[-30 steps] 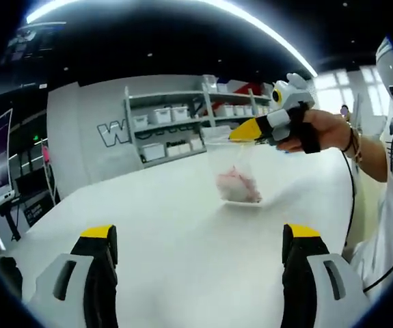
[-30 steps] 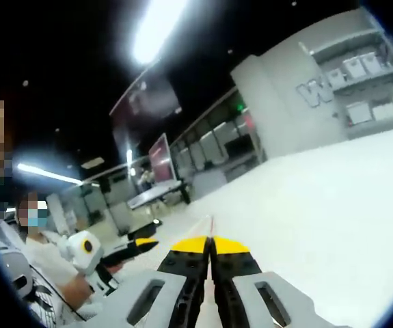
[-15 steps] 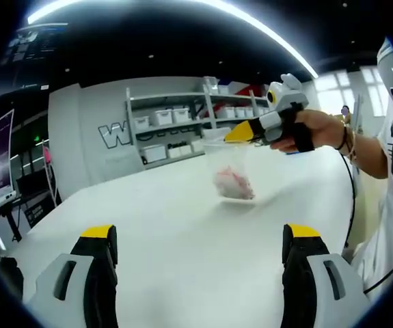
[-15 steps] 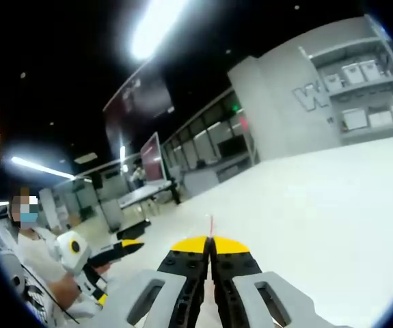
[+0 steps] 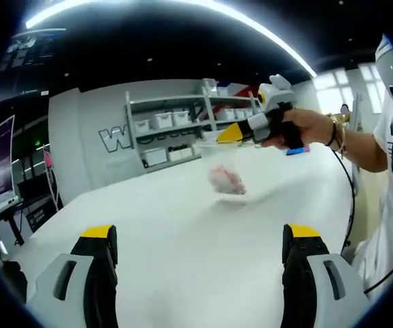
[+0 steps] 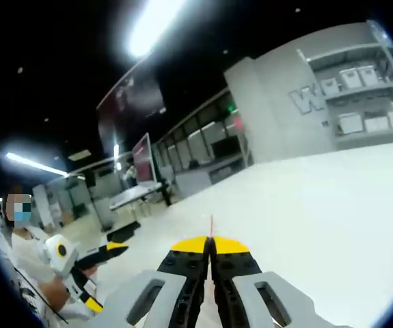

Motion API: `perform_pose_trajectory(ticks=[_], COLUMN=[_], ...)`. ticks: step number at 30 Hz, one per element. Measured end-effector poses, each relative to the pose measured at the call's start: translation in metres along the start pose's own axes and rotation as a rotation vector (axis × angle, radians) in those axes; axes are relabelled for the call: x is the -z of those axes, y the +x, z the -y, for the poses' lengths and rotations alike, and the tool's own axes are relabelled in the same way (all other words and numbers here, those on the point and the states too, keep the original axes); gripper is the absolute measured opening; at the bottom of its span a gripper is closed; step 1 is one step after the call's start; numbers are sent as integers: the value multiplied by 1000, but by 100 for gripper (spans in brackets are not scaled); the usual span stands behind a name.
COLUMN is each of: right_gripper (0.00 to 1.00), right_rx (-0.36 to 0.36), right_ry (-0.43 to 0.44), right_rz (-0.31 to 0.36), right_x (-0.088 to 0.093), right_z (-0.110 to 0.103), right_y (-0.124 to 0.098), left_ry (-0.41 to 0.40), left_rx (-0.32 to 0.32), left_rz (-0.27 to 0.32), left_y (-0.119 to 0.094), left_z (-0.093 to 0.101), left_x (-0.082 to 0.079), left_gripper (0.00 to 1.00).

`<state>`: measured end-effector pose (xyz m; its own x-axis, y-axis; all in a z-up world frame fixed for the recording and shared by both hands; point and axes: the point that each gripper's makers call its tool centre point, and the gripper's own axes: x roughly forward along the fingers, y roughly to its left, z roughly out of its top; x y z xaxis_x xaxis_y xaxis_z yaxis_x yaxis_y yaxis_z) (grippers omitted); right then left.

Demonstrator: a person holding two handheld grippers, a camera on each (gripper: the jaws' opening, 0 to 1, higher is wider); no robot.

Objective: Open the resealable bag by pulling the two sides of the seal apart until the entire bag opening is separated and visibly accessible.

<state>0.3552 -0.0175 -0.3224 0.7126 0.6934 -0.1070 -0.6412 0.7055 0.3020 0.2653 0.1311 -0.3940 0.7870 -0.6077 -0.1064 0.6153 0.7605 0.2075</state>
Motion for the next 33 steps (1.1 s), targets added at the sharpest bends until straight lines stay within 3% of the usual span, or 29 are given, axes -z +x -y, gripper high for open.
perform_pose_trajectory(ticks=[33], right_gripper=[0], right_rx=[77], right_ry=[-18], right_rz=[-29], right_x=[-15], right_z=[42], right_y=[34], left_ry=[-12], left_rx=[-3], left_rz=[6], left_y=[0], left_z=[-5], left_x=[0], left_gripper=[100])
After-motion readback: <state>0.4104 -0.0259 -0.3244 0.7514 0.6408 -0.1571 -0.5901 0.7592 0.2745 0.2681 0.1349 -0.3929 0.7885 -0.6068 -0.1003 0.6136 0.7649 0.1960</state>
